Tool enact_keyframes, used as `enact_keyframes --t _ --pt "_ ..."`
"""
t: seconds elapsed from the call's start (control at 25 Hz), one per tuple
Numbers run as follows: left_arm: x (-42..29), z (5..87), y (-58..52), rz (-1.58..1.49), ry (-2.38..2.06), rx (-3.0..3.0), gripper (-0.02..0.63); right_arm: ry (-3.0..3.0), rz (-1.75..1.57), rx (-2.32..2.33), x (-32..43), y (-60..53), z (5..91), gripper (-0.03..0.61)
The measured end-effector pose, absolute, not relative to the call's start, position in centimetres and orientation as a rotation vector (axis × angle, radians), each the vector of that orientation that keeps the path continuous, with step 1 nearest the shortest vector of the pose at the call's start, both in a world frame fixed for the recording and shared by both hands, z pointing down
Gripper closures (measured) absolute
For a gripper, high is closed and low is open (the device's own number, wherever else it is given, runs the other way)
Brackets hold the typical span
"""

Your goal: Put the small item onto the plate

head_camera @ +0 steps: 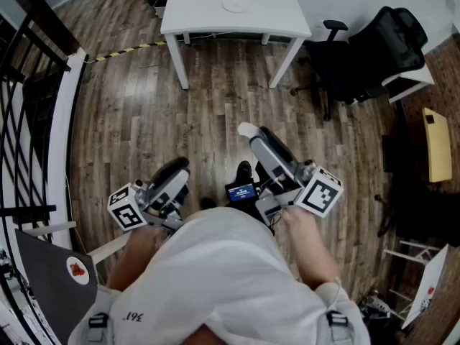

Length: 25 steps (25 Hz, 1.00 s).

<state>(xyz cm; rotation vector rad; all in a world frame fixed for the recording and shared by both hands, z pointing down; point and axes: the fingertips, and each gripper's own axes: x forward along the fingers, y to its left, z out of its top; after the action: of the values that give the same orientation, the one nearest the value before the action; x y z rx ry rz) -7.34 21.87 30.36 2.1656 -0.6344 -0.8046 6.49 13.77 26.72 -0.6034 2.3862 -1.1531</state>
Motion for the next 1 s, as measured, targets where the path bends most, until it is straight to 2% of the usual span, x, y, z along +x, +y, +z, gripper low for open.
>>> enact_keyframes --t 1.0 --pt "-8.0 30.8 23.7 -0.802 -0.65 2.133 0.434 2.339 -1.088 -0.665 8.3 13.5 25.7 0.261"
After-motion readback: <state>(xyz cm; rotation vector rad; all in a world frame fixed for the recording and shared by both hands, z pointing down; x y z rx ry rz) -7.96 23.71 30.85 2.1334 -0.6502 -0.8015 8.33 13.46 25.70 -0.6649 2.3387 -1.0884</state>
